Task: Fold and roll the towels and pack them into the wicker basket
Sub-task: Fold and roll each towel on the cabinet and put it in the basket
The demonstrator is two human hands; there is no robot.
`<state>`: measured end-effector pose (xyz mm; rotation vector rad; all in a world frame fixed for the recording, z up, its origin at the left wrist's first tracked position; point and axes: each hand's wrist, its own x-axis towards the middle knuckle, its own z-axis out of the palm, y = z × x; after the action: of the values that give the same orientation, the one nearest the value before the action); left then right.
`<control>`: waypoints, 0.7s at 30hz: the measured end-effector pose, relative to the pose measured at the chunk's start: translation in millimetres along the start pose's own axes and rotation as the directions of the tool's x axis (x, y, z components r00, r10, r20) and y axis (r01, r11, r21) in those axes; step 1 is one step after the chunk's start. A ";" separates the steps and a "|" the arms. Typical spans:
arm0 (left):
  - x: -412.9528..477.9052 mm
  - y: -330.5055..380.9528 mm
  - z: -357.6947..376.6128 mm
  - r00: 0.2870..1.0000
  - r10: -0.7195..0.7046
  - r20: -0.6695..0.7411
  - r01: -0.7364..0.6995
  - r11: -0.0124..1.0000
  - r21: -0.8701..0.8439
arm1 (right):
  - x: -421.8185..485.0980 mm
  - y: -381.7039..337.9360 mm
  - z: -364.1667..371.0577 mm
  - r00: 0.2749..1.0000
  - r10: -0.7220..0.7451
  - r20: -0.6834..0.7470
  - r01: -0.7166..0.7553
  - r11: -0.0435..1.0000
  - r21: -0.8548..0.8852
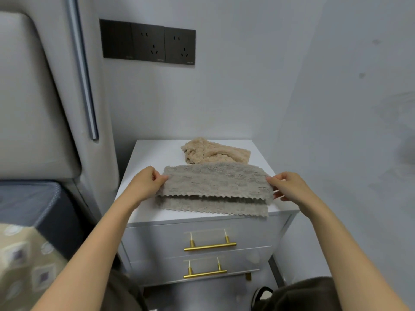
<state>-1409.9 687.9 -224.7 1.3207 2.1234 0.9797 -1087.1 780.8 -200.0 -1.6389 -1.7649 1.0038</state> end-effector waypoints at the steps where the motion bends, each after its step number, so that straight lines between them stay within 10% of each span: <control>1: -0.4 -0.8 -1.5 1.000 -0.013 -0.005 0.013 0.998 -0.069 | -3.2 0.7 -1.0 1.000 -0.005 0.013 0.005 1.000 0.002; 5: -4.8 -4.7 -4.4 0.996 -0.068 0.060 0.076 0.988 -0.132 | -14.1 6.7 -1.0 0.999 -0.009 0.047 0.011 0.999 -0.035; 15: -5.9 -11.4 -4.9 0.993 -0.062 0.100 0.018 0.920 0.392 | -5.2 19.1 6.6 0.999 0.020 0.038 -0.007 0.951 -0.309; 21: 2.5 -9.1 4.1 0.998 -0.058 0.002 0.055 0.950 0.307 | 6.6 12.6 27.1 0.998 -0.009 0.062 0.029 0.942 -0.334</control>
<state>-1413.5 688.9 -234.3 1.3915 2.3619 0.6343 -1101.9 782.6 -226.7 -1.8037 -2.0785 0.7803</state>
